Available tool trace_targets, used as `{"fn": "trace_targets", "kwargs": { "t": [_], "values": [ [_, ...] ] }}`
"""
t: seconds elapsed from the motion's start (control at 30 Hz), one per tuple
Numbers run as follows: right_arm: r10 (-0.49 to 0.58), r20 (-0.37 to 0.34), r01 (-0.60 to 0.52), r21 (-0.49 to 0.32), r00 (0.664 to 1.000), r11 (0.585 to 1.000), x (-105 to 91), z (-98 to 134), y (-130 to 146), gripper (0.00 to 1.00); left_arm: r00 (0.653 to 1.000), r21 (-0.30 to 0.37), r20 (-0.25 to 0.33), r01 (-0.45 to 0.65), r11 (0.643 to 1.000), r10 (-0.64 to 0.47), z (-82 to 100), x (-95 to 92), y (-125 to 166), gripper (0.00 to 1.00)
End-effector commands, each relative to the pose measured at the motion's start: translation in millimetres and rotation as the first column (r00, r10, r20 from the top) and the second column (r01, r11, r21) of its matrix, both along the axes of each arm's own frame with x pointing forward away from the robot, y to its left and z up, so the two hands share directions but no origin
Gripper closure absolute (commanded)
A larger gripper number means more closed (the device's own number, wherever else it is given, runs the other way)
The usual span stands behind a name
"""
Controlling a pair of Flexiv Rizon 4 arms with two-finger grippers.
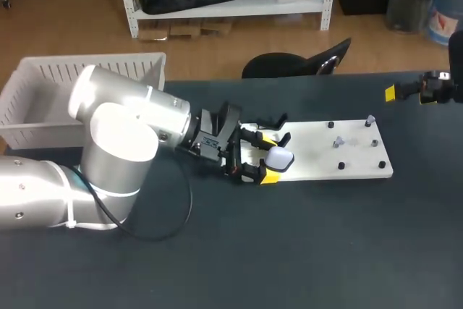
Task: Pick up each earbud case from the left stands, insert the matching earbuds, close the lid, and place the case in the box.
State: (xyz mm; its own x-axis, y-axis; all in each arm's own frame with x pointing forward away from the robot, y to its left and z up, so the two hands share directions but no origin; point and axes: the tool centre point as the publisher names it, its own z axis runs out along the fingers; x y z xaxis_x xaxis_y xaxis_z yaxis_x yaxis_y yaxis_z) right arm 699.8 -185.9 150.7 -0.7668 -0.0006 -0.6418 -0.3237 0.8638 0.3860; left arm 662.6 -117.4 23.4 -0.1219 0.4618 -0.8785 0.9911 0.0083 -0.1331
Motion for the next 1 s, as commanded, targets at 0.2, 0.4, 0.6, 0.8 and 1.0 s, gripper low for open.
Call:
{"fn": "trace_targets", "kwargs": {
  "t": [0.2,0.4,0.6,0.8,1.0],
  "values": [
    [0.000,0.000,0.000,0.000,1.000,1.000,0.2,-0.2,-0.1,0.00,1.000,-0.016,0.006,0.003,1.000,-0.003,2.7,-2.4,0.1,0.00],
    [0.000,0.000,0.000,0.000,1.000,1.000,0.2,-0.2,-0.1,0.00,1.000,-0.016,0.006,0.008,1.000,-0.008,2.5,-2.5,-0.1,0.00],
    [0.000,0.000,0.000,0.000,1.000,1.000,0.2,-0.2,-0.1,0.00,1.000,-0.010,0.002,0.013,1.000,-0.013,-1.1,-2.3,-1.0,0.12],
    [0.000,0.000,0.000,0.000,1.000,1.000,0.2,-0.2,-0.1,0.00,1.000,-0.007,0.000,0.014,1.000,-0.014,-2.8,-2.8,-1.3,0.25],
    [0.000,0.000,0.000,0.000,1.000,1.000,0.2,-0.2,-0.1,0.00,1.000,-0.010,0.000,0.013,1.000,-0.013,-4.2,-1.8,-1.9,0.32]
  ]
}}
